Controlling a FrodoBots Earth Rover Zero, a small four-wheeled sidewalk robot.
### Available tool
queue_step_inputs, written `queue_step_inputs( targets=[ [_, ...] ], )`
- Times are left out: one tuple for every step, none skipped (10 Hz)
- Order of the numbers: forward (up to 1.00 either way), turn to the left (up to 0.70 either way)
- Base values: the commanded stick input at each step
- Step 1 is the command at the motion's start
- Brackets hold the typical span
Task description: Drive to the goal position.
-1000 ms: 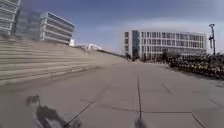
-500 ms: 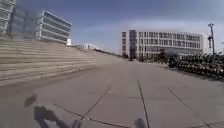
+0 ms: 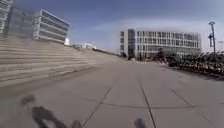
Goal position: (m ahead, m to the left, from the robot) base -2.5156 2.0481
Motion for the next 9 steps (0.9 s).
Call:
queue_step_inputs(
  targets=[
    [0.7,0.05],
    [0.7,0.02],
    [0.7,0.0],
    [0.7,0.0],
    [0.7,0.04],
    [0.7,0.03],
    [0.7,0.0],
    [0.7,0.04],
    [0.7,0.07]
  ],
)
